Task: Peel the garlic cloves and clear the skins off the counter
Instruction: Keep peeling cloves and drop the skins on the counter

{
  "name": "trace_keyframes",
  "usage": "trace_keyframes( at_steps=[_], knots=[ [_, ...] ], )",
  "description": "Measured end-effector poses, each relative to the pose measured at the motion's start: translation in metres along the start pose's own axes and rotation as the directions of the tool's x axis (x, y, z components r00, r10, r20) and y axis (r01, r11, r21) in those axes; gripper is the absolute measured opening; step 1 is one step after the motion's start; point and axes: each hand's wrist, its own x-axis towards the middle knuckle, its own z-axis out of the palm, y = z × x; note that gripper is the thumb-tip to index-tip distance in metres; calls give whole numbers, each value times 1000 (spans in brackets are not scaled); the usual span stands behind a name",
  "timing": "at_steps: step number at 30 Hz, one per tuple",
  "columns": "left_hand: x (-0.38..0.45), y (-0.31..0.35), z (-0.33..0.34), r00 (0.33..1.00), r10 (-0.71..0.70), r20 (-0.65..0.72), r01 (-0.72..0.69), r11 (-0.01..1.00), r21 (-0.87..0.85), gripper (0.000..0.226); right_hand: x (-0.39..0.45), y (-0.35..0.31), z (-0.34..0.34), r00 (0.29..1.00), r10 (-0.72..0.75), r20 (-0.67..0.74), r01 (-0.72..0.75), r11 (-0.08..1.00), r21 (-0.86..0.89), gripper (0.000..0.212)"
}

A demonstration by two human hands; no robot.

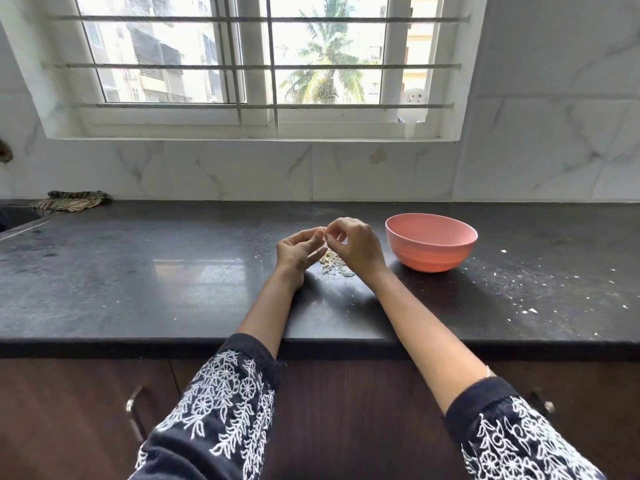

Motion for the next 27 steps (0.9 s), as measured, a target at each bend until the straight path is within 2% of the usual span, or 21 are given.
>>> trace_keyframes(
  at_steps=[7, 12, 16, 19, 21, 23, 27],
  knots=[
    [1, -1, -1, 999, 31, 13, -32, 999, 38, 4, 1, 0, 0, 1000, -4, 22, 4, 1000, 2, 7],
    [3, -3, 0, 982, 188, -32, -175, 953, 247, 7, 0, -1, -2, 998, 1, 68, 1, 1000, -17, 7],
    [7, -4, -2, 958, 272, -95, -219, 901, 374, 10, 0, -1, -4, 1000, 31, -3, -31, 999, -32, 4],
    [3, -4, -1, 970, 226, -91, -189, 934, 303, 11, 1, -2, -3, 1000, 15, -27, -14, 999, 39, 3],
    [0, -2, 1, 986, 152, -73, -134, 970, 204, 3, 1, -3, -2, 1000, -9, -18, 11, 996, 92, 9],
    [-1, -1, 1, 994, 91, -57, -84, 989, 120, 8, 1, -4, -2, 1000, -23, -10, 24, 993, 120, 12],
    [1, -1, 0, 998, 46, -35, -43, 996, 83, 11, 1, -3, -3, 1000, -21, -3, 22, 992, 121, 7]
  ],
)
